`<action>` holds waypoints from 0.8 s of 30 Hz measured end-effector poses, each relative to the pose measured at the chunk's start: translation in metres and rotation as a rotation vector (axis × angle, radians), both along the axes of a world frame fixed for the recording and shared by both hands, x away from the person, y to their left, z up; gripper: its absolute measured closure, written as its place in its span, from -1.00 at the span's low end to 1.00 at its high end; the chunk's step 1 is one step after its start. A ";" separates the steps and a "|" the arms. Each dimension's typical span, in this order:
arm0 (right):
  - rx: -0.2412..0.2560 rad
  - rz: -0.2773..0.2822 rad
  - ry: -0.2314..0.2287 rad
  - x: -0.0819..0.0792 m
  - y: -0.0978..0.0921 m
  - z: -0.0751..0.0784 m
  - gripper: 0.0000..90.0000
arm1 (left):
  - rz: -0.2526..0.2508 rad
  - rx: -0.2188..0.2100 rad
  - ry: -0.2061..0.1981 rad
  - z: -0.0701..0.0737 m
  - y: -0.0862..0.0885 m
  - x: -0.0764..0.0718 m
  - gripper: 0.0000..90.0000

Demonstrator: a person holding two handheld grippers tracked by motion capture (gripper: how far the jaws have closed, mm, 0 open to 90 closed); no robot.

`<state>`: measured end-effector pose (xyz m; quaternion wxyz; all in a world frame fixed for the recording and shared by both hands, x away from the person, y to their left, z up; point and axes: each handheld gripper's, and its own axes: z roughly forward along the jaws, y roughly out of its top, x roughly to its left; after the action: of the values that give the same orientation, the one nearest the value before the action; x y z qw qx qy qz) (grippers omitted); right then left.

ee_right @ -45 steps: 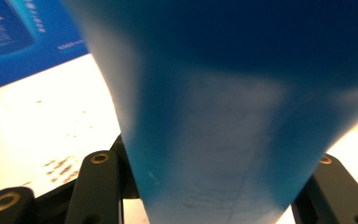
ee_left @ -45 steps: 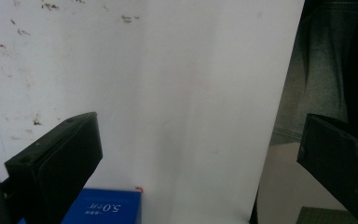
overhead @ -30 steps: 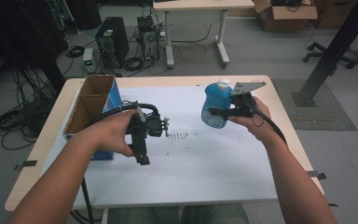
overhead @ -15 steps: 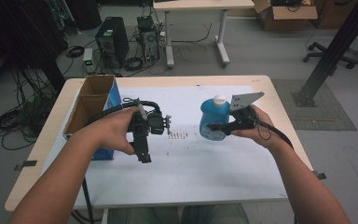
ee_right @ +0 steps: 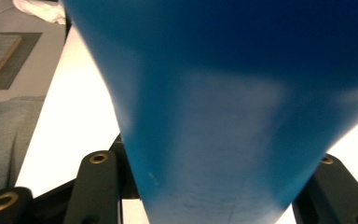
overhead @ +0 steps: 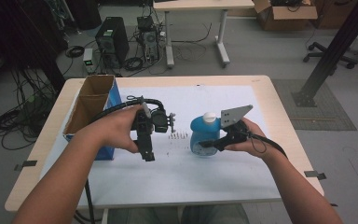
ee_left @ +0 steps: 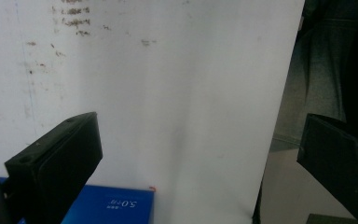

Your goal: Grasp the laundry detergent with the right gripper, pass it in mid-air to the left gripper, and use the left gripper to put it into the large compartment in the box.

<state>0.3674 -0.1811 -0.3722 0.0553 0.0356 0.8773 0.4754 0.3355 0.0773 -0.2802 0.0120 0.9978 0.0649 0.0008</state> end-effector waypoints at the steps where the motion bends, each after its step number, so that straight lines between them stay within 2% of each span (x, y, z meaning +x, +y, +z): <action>1: 0.000 0.013 0.000 -0.003 0.006 -0.003 0.03 | 0.000 -0.001 0.000 0.000 0.000 0.000 -1.00; 11: -0.007 0.081 0.005 -0.015 0.037 -0.013 0.03 | -0.008 -0.011 0.001 0.003 -0.003 0.002 -1.00; 16: 0.003 0.095 0.006 -0.018 0.046 -0.016 0.03 | -0.011 -0.013 0.001 0.003 -0.004 0.002 -1.00; 24: 0.016 0.113 0.032 -0.022 0.063 -0.022 0.03 | -0.020 -0.014 0.003 0.005 -0.010 0.001 -1.00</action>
<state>0.3450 -0.1181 -0.3940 0.0141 -0.0057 0.8748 0.4842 0.3367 0.0670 -0.2754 0.0188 0.9983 0.0551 -0.0015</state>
